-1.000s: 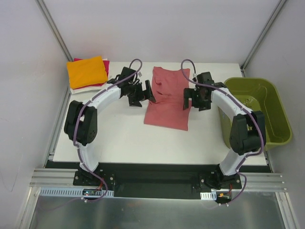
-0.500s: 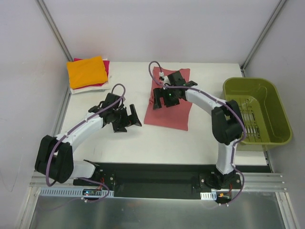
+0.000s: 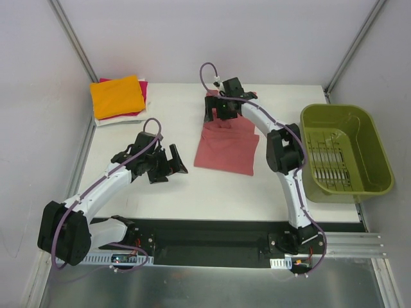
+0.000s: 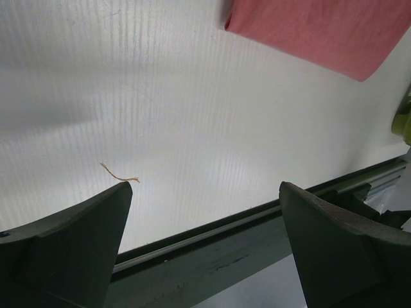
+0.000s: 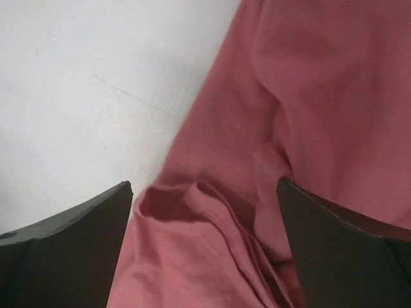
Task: Fold and stack the t-shirts
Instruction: Fold the folded rectangular tshirt in 1/3 of the way, then grab one side of the 2/3 rectangular tshirt with right arm
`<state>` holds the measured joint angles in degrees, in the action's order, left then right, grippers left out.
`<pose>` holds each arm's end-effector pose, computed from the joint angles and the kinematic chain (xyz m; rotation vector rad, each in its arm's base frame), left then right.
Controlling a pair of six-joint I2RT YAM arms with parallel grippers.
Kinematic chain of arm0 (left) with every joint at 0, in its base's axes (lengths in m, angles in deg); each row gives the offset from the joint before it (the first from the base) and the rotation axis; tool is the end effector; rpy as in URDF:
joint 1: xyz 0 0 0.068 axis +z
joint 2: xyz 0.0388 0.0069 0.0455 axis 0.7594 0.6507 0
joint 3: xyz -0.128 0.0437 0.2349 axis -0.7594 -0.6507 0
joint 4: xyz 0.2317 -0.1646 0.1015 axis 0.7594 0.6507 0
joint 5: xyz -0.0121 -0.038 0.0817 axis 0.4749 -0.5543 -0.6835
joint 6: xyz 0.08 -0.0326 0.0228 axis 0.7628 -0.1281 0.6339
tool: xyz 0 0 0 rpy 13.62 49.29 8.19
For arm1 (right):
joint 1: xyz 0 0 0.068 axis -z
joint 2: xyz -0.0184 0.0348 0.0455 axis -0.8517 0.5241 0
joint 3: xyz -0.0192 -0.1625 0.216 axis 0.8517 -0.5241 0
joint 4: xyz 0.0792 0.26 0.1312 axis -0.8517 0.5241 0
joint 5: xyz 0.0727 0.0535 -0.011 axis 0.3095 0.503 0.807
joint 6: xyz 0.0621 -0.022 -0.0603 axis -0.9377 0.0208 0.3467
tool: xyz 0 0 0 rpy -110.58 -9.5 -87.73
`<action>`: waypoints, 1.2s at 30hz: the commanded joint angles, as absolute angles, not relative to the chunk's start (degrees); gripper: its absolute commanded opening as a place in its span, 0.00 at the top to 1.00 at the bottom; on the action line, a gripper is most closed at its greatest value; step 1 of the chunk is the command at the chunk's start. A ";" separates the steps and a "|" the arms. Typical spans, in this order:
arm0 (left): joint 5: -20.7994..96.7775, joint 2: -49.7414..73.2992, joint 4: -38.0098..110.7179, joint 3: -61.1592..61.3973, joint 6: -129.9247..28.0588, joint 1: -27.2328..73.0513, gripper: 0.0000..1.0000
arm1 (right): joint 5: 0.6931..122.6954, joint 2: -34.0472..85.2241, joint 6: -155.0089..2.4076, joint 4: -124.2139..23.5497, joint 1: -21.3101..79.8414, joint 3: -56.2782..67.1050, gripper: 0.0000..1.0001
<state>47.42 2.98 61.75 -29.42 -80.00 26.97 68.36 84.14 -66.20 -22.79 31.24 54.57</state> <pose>0.2726 -0.1386 0.1820 -0.2481 2.5216 -0.8531 0.5460 0.3022 0.1646 -0.7381 2.2258 0.4981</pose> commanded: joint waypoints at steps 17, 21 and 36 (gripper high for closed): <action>37.65 -0.43 69.13 -26.00 -76.53 29.54 0.00 | 54.41 38.97 -34.33 -19.73 16.39 0.18 0.12; 37.37 -1.49 70.45 -26.61 -75.65 31.83 0.01 | 54.40 44.17 -34.33 -18.15 14.89 2.46 0.23; 37.38 -4.04 72.74 -30.74 -75.83 37.37 0.01 | 45.09 56.56 -33.54 -20.69 11.81 7.83 0.47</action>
<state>38.18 -2.90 71.60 -30.49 -76.39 36.74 49.04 54.87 -34.48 -19.40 11.78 5.13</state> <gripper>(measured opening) 0.993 0.539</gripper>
